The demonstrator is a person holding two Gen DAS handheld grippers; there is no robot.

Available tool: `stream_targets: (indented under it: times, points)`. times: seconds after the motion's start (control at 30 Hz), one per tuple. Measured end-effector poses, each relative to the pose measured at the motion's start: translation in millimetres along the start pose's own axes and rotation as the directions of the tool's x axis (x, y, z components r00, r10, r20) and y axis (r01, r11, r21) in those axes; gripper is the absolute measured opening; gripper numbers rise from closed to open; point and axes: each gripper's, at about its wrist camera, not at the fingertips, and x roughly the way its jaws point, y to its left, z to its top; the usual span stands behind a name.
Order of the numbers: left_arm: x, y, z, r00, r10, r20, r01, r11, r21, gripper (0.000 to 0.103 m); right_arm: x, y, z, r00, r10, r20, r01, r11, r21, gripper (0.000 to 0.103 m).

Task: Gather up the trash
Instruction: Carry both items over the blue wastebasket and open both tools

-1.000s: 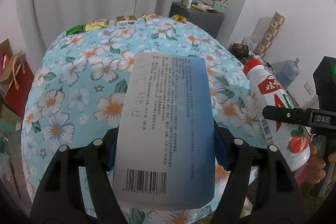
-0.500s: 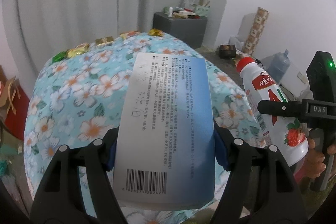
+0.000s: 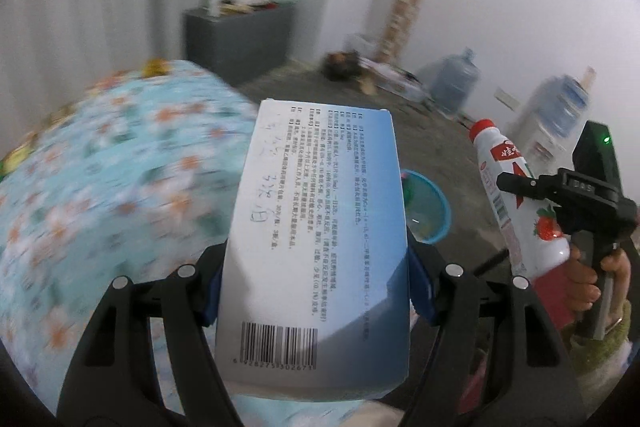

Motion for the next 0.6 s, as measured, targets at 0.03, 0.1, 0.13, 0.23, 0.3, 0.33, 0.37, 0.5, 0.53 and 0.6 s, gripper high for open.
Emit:
stream_targets:
  times: [0.03, 0.1, 0.13, 0.23, 0.3, 0.33, 0.37, 0.5, 0.53, 0.6]
  points:
    - [14, -10, 6, 0.999, -0.028, -0.025, 0.028, 1.000, 0.014, 0.067, -5, -17, 3, 1.000, -0.026, 0.015, 0.025, 0.999, 0.042, 0.061]
    - [38, -26, 14, 0.994, -0.082, -0.071, 0.084, 0.996, 0.028, 0.067, -8, -52, 5, 0.998, -0.065, 0.022, 0.061, 0.990, 0.129, 0.061]
    - [53, -36, 18, 0.989, -0.107, -0.102, 0.111, 0.993, 0.033, 0.067, -7, -64, 4, 0.997, -0.073, 0.017, 0.069, 0.985, 0.159, 0.061]
    - [94, -63, 26, 0.971, -0.158, -0.181, 0.170, 0.984, 0.050, 0.067, 3, -103, 7, 0.996, -0.092, -0.011, 0.092, 0.962, 0.256, 0.061]
    - [125, -80, 31, 0.953, -0.188, -0.239, 0.207, 0.977, 0.054, 0.067, 13, -119, 11, 0.995, -0.095, -0.031, 0.100, 0.950, 0.296, 0.061]
    - [136, -85, 32, 0.946, -0.197, -0.256, 0.217, 0.975, 0.052, 0.067, 19, -127, 16, 0.995, -0.094, -0.041, 0.102, 0.945, 0.309, 0.061]
    - [150, -91, 36, 0.938, -0.208, -0.276, 0.230, 0.972, 0.049, 0.067, 26, -133, 21, 0.995, -0.091, -0.047, 0.102, 0.941, 0.324, 0.061]
    - [204, -124, 59, 0.914, -0.239, -0.329, 0.271, 0.961, 0.056, 0.067, 40, -148, 50, 0.995, -0.098, -0.032, 0.102, 0.929, 0.357, 0.061]
    - [220, -135, 70, 0.906, -0.255, -0.337, 0.289, 0.956, 0.051, 0.067, 44, -156, 62, 0.995, -0.098, -0.012, 0.096, 0.919, 0.382, 0.062]
    - [253, -155, 84, 0.899, -0.262, -0.350, 0.300, 0.952, 0.058, 0.089, 54, -180, 87, 0.995, -0.090, 0.039, 0.064, 0.898, 0.435, 0.072]
